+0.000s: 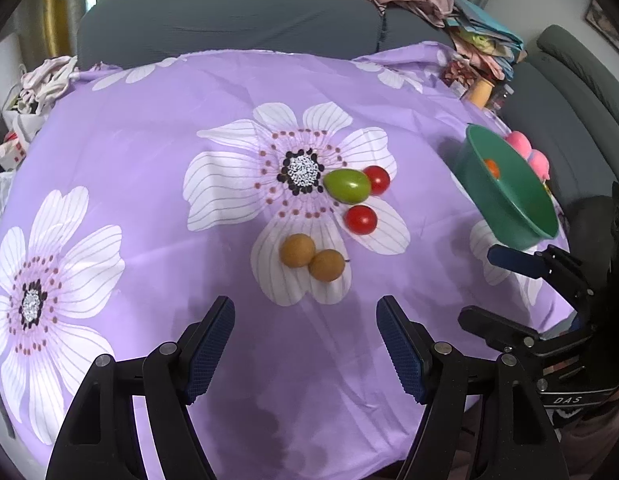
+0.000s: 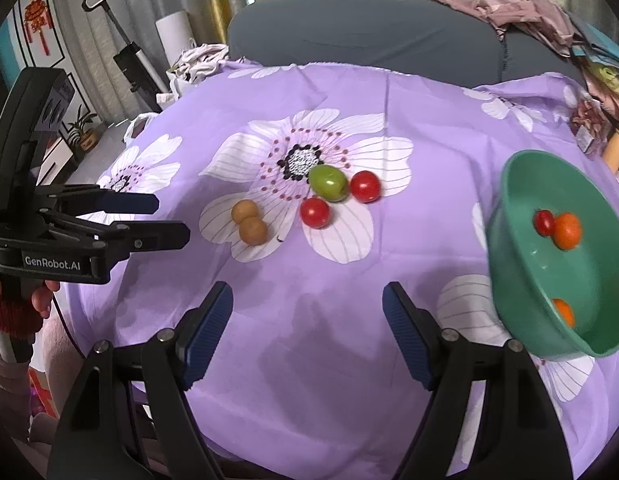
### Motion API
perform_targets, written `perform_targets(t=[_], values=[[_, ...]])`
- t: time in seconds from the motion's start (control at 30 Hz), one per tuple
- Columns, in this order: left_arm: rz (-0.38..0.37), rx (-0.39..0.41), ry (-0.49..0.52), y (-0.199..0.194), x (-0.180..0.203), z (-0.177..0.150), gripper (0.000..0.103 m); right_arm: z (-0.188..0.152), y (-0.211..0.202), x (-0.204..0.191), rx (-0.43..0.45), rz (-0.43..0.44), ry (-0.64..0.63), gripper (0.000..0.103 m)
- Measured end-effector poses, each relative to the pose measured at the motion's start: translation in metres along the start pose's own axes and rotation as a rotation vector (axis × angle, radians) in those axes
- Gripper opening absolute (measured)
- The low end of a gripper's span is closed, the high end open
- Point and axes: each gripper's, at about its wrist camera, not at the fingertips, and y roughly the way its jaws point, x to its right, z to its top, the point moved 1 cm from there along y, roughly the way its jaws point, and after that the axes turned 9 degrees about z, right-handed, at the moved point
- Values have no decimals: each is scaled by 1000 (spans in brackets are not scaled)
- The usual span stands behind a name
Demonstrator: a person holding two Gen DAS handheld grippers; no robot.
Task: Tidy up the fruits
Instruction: 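Move both tools back toward the small brown fruits, then grasp a small brown fruit with the right gripper while the left grasps another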
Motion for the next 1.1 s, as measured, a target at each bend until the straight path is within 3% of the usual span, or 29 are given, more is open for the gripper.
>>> perform_targets(t=[0.5,0.67,1.1], values=[[-44,5,36,15,-6,10,73,6,43,-3,-64,115,30,75],[-93,22,21,17,-14,13,73,13,58,-11,-76,156,2,68],[-97,34,43,26,-27,19,73,42,105,-21,-141,158,-44,46]])
